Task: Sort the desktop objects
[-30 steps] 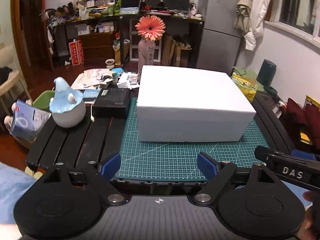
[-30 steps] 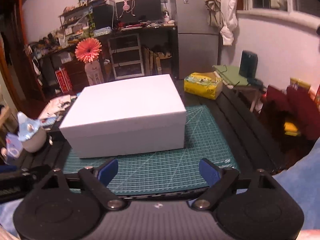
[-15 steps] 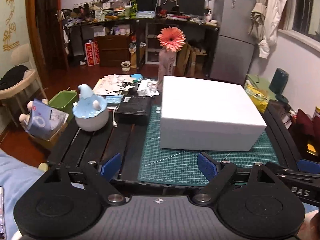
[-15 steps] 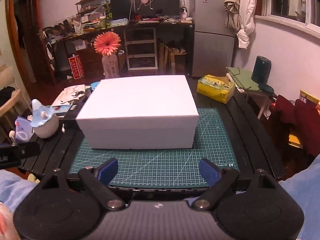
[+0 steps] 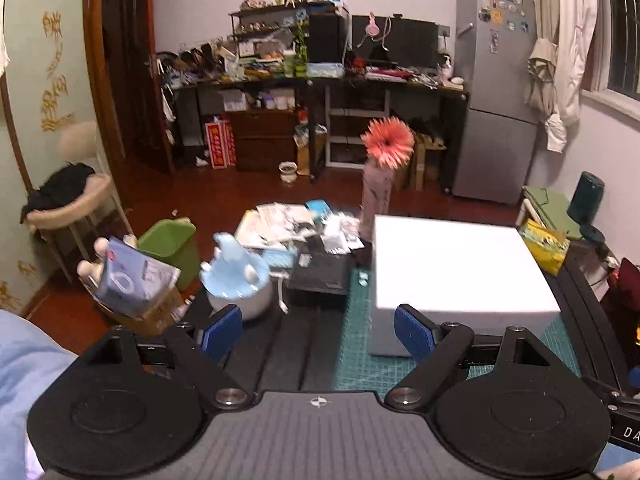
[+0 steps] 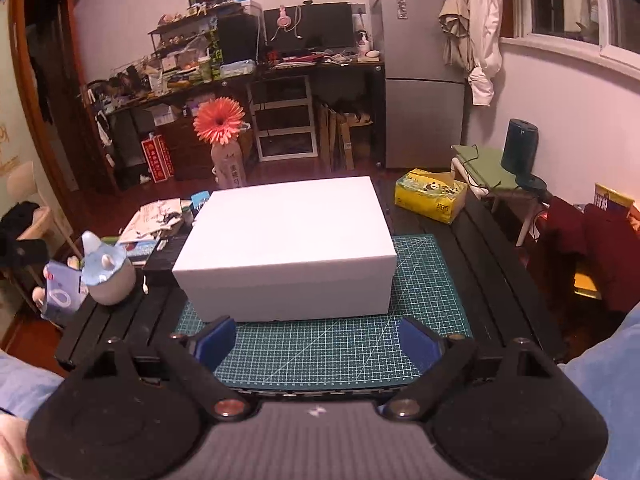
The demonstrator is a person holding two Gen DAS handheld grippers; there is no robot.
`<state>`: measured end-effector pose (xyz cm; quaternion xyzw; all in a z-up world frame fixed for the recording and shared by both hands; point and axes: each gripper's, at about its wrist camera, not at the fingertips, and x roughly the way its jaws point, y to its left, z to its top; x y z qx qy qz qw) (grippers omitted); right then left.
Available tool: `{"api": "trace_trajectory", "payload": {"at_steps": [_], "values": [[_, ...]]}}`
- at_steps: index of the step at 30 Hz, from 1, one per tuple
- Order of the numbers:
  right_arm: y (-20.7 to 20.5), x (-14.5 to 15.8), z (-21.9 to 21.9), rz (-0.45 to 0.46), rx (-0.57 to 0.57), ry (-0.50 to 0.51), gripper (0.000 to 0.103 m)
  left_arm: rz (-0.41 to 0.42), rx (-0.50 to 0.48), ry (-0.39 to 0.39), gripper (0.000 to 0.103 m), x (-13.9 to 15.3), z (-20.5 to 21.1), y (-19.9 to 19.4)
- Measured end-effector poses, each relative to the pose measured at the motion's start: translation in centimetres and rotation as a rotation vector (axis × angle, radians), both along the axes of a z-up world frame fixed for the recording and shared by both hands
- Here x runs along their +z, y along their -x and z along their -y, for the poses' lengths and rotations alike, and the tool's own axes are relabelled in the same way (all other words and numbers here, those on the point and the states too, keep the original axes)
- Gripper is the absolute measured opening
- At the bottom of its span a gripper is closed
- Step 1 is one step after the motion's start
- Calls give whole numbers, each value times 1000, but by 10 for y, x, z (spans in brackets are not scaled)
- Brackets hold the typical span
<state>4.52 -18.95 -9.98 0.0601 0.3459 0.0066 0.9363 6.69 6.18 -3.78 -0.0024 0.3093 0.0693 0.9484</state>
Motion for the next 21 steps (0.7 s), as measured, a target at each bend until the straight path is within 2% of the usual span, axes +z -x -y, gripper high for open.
{"api": "trace_trajectory", "payload": {"at_steps": [4,8,12,21], "values": [[4,11,4,15,-16,-6,88,-7,-16,-7,84,20,4,12],[11,25,6,36,-14,-19,88,-28,-38,4,85,27,14,28],[21,39,5,54,-5,-19,88,-43,-57,26,86,26,23,41],[45,60,6,100,8,-12,88,-52,-67,15,86,18,34,55]]}}
